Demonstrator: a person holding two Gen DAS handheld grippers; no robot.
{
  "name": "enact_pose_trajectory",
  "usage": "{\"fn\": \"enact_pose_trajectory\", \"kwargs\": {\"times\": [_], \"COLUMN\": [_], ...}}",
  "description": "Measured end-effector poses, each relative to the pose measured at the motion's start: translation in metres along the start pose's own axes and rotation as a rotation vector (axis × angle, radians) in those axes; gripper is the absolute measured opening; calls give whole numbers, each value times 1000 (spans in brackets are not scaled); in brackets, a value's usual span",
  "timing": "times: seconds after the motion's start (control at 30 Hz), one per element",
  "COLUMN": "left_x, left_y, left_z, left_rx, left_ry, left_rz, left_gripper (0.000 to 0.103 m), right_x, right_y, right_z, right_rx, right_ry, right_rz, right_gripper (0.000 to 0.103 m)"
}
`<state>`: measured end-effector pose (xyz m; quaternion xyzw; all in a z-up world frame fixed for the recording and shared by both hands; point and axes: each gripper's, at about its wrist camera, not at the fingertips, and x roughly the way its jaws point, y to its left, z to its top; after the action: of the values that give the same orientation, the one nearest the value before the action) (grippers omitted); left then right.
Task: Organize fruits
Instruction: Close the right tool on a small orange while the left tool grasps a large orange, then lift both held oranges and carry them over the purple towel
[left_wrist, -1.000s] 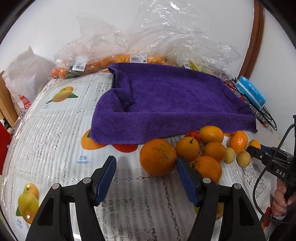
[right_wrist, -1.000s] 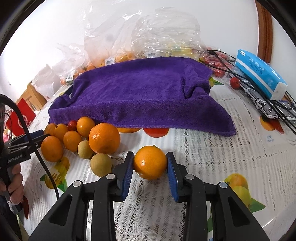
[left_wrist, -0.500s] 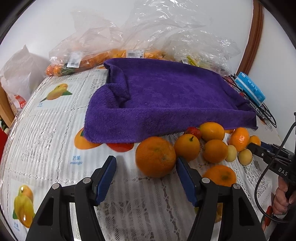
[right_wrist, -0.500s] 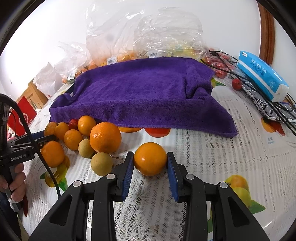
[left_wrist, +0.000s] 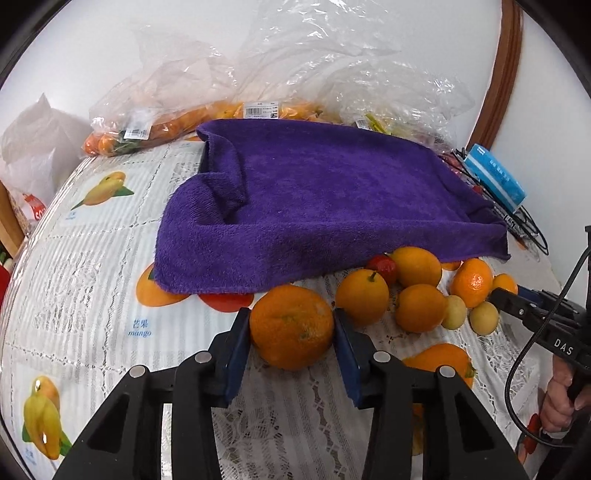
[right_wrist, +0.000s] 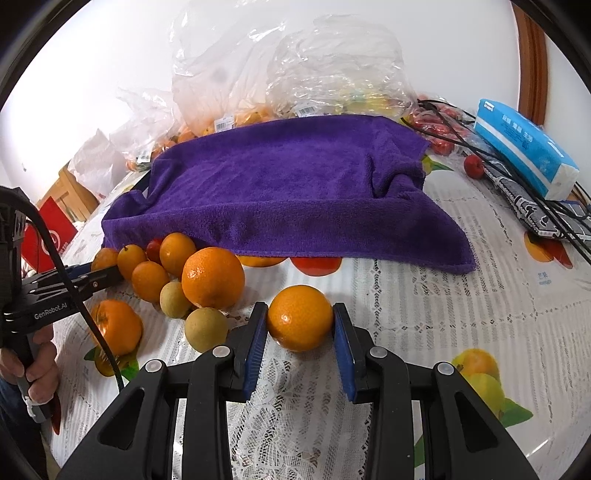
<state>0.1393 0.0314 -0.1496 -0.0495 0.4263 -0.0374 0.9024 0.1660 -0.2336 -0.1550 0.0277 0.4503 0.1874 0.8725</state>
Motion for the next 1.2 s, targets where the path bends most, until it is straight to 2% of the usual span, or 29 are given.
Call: {"fn": "enact_pose_trajectory", "kwargs": {"times": [0.27, 0.47, 0.93, 1.07, 1.2], "left_x": [-11, -26, -72, -83, -103], "left_y": [10, 16, 2, 1, -4], "left_z": [-4, -1, 1, 5, 9], "left_rx": [-33, -63, -68, -94, -90], "left_ry": [-15, -56, -101, -100, -135], "left_rz": [0, 36, 45, 48, 58], "left_gripper": [41, 41, 41, 41, 41], "right_x": [-11, -25, -103, -120, -132], "right_y": [2, 7, 44, 51, 52], "right_z": [0, 5, 13, 11, 10], "right_rx": [5, 2, -47, -39, -24], "right_ry": [-12, -42, -173, -189, -195], "right_rz": [-8, -17, -50, -57, -71], "right_gripper": [35, 35, 35, 35, 35]}}
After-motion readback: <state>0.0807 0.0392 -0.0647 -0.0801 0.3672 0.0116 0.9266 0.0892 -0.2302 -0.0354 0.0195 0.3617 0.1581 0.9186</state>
